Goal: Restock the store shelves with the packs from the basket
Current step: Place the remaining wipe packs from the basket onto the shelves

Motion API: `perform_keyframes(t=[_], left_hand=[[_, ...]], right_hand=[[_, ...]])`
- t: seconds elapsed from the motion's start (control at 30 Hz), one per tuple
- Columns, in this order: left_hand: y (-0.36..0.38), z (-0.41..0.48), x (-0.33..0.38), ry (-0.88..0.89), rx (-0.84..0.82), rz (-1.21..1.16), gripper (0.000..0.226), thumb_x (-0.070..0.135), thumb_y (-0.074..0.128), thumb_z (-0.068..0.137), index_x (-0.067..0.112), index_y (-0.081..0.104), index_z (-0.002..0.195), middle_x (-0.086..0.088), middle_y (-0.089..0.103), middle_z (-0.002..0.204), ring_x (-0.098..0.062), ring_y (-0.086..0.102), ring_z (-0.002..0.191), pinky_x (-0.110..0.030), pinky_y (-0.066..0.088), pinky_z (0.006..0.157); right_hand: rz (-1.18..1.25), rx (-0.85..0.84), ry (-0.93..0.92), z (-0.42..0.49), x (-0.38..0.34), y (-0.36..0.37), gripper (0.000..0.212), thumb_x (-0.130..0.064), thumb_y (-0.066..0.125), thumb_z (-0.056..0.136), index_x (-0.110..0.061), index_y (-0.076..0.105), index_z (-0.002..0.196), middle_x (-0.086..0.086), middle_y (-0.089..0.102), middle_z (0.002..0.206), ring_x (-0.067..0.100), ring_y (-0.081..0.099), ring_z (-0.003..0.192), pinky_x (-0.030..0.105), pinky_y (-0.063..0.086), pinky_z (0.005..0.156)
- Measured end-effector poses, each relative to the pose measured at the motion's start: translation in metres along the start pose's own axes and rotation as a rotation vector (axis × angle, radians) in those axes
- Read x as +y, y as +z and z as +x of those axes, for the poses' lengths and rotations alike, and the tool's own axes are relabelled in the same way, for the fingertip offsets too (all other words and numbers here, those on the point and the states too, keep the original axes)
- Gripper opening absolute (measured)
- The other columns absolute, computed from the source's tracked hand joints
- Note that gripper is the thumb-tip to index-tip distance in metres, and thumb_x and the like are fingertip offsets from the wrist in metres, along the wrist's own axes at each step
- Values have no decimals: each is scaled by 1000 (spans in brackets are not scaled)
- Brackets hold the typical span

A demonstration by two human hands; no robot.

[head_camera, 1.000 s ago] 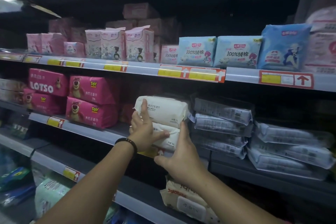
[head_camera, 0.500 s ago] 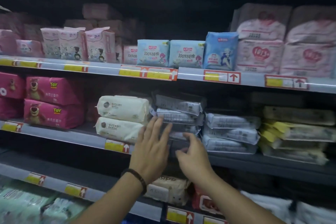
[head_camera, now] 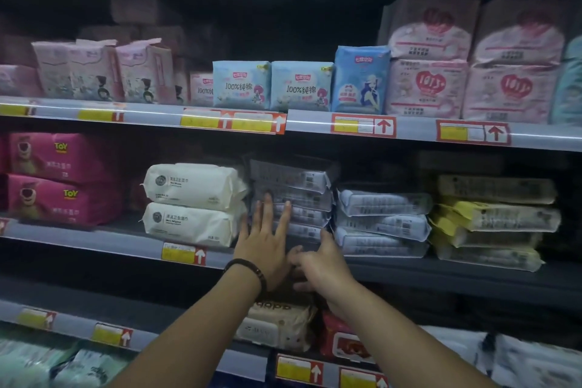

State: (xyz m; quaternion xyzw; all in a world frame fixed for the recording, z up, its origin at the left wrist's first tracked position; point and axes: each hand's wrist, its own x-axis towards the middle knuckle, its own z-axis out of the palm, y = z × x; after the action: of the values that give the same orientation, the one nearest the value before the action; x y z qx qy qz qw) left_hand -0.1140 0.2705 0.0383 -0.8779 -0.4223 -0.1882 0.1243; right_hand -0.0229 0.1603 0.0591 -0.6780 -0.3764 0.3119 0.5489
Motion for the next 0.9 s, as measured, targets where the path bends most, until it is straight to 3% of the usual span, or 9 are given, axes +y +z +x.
perform_keyframes(t=[0.1,0.27,0.47,0.53,0.6,0.7,0.8,0.9], left_hand=[[-2,-1,1,4,-9,-8,87,64,22,103,22,-31,159,-22,-36,164,-43,-19,157,-61,2,127],[-2,-6,-1,33,-16,20,110,59,46,97,22,-42,150,-24,-42,160,-44,-18,157,-59,3,128],[-6,-11,-4,50,-31,22,105,54,46,99,22,-36,155,-23,-46,157,-43,-21,156,-58,7,128],[-8,-11,-2,36,-18,24,101,55,43,100,21,-34,156,-23,-44,158,-43,-19,157,-58,10,128],[-10,-11,2,27,18,37,104,58,44,98,22,-33,157,-23,-42,160,-43,-16,157,-58,12,127],[-15,-8,6,64,182,14,105,59,48,96,30,-34,156,-19,-43,161,-42,-22,156,-60,9,127],[-22,1,9,106,297,-6,106,62,49,94,35,-33,156,-19,-41,162,-42,-30,153,-62,4,127],[-27,9,12,133,233,41,113,69,49,92,37,-44,149,-16,-49,157,-42,-38,149,-62,-8,125]], right_hand=[[56,12,0,0,0,3,103,-11,70,87,-43,11,166,2,35,166,26,66,116,43,68,79],[103,11,28,4,-3,10,114,-11,72,77,-47,9,165,6,42,162,29,71,109,43,68,74],[90,-39,15,2,-2,5,118,-5,71,77,-44,7,167,8,51,151,27,77,97,39,68,75],[90,-79,14,3,-2,3,121,-9,72,74,-46,3,166,10,50,154,29,75,105,46,67,81],[-19,-94,-39,1,-3,1,122,-18,75,73,-46,0,166,7,38,167,30,65,128,48,63,95],[-303,51,-277,-12,-8,-1,101,-22,70,93,-37,4,168,-5,13,176,23,37,154,42,46,118],[-423,175,-427,-20,-22,-3,88,-23,63,101,-40,7,167,-11,3,175,21,31,156,39,44,117],[-350,178,-367,-15,-35,-4,94,-24,66,98,-39,5,168,-10,5,176,24,28,158,41,44,117]])
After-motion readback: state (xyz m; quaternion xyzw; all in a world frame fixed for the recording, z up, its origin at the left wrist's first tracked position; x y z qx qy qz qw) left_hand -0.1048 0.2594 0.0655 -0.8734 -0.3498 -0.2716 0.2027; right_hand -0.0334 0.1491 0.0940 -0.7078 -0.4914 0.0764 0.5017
